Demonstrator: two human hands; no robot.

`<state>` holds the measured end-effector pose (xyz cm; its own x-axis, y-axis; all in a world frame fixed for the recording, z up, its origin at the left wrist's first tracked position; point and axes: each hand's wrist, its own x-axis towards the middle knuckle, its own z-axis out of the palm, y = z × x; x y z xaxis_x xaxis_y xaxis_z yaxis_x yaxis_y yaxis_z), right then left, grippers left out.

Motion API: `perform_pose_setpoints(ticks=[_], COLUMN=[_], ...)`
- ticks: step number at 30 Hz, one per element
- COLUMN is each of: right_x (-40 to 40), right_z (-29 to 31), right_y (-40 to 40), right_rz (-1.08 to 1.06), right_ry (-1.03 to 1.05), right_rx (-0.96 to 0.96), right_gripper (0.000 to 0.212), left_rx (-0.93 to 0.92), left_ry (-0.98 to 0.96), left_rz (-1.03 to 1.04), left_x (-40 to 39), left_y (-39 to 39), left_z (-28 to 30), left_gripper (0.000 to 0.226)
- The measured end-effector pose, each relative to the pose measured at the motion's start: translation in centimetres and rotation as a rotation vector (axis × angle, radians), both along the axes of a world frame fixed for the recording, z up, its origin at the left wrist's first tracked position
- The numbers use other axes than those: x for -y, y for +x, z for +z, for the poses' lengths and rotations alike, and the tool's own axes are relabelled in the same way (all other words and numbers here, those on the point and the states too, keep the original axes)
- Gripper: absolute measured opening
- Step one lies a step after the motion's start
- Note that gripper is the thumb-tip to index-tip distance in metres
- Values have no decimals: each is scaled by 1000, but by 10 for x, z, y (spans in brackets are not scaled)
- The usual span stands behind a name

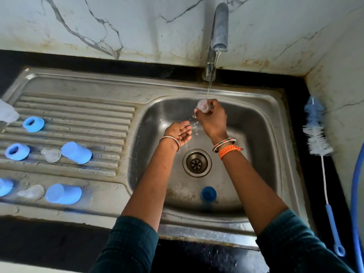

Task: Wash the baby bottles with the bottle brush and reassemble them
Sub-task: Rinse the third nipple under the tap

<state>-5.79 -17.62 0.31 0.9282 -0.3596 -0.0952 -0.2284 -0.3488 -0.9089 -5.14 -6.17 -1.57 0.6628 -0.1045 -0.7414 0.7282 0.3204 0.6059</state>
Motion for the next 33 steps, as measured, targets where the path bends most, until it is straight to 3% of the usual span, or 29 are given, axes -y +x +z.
perform_pose_setpoints(ticks=[4, 9, 13, 17, 21, 25, 33], right_x=[4, -3, -6, -10, -3, -1, -6], right_z=[-26, -5, -14, -5, -20, -5, 6], right_y=[-4, 5, 4, 1, -8, -2, 5], right_rz=[64, -6, 37, -35, -2, -36, -42], right_ry=[-66, -98, -117, -80, -84, -126, -103], right_rx=[-218, 25, -106, 27, -160, -18, 82], right_gripper=[32, 31, 32, 28, 35, 28, 25], left_rx=[-11, -12, -20, -23, -34, -48, -23], left_ry=[-9, 2, -1, 23, 42, 7, 26], left_rz=[-13, -3, 9, 33, 39, 65, 55], left_x=[4, 4, 8, 4, 5, 5, 10], left_y=[-1, 3, 2, 3, 2, 5, 8], left_z=[0, -4, -2, -5, -6, -4, 0], left_gripper=[38, 40, 30, 29, 25, 23, 24])
